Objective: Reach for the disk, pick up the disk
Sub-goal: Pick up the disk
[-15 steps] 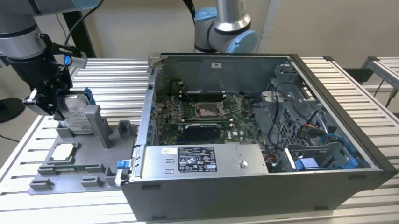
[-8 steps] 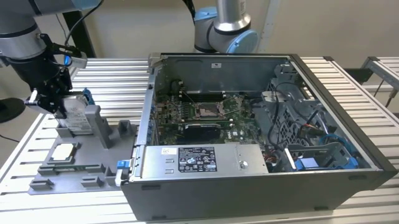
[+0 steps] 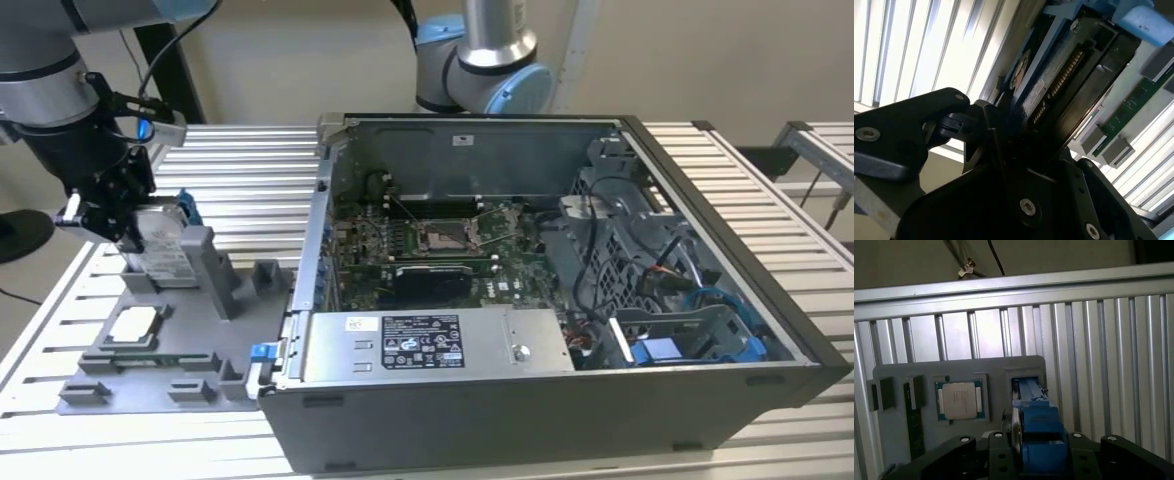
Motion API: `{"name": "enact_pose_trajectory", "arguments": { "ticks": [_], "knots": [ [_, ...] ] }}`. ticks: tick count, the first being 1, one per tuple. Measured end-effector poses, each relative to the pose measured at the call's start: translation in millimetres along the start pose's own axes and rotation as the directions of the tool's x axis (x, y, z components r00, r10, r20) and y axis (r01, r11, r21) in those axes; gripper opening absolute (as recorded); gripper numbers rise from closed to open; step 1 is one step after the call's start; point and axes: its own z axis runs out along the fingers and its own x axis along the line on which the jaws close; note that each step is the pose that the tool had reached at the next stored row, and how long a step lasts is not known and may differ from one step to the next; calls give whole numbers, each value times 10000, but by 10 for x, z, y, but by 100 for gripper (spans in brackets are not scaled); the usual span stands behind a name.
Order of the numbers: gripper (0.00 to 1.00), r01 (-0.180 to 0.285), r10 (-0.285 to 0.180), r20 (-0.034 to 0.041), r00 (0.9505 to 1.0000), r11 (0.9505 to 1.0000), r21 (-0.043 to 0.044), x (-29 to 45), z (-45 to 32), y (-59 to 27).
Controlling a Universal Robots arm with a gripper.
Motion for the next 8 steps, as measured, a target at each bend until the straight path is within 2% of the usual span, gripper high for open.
{"name": "enact_pose_trajectory", "arguments": {
  "ticks": [8],
  "knots": [
    [0,0,0,38,10000,10000,-5,0,0,0]
  ]
}}
